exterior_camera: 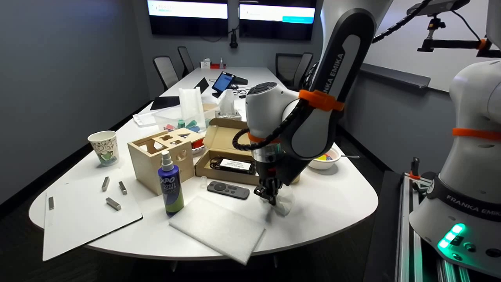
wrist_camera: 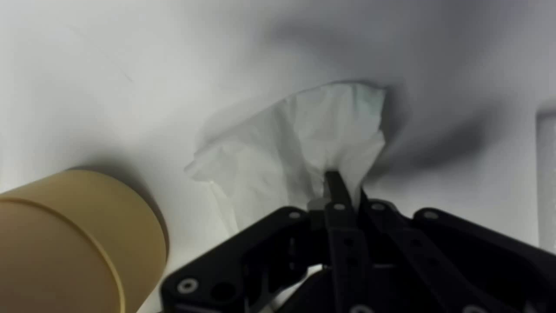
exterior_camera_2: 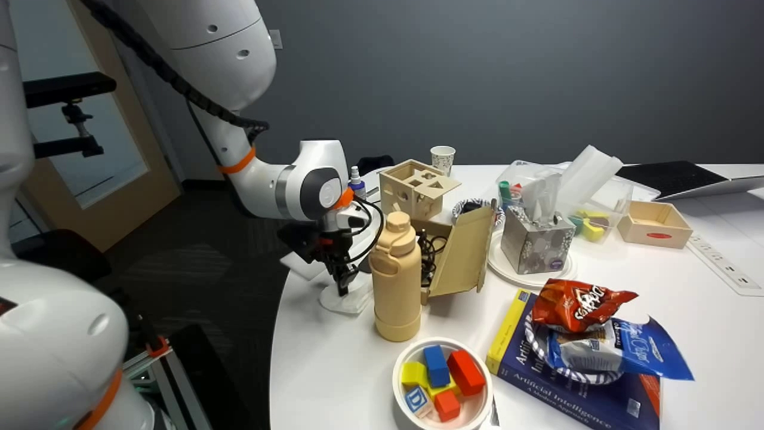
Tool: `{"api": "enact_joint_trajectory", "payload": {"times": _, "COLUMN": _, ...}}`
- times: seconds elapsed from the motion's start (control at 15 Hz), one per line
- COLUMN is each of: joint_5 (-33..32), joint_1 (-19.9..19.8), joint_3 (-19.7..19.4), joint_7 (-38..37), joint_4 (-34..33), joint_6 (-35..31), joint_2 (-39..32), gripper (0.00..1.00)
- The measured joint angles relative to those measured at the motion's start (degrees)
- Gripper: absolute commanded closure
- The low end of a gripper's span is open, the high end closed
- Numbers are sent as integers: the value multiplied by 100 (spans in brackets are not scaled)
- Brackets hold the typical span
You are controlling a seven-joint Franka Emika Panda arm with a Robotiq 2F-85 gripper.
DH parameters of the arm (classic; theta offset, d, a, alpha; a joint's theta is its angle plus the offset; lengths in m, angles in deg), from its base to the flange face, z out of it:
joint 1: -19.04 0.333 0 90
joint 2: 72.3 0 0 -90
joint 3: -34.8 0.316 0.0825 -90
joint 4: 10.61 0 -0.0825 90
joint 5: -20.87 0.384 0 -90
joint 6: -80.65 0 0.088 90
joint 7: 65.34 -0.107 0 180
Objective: Use the folded napkin to the wipe the table.
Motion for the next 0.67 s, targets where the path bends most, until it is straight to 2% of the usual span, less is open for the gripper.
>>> {"api": "enact_joint_trajectory", "payload": {"times": 0.33, "joint_5": 10, "joint_1": -303, "joint_3": 487, "joint_7": 1, "joint_4": 35, "joint_6": 592, "joint_2": 101, "gripper": 100}}
{"api": "enact_joint_trajectory", "payload": {"times": 0.67, "joint_5": 29, "joint_1": -532, "joint_3": 935, "joint_7": 32, "joint_4": 107, "joint_6": 556, "joint_2": 138, "gripper": 100}}
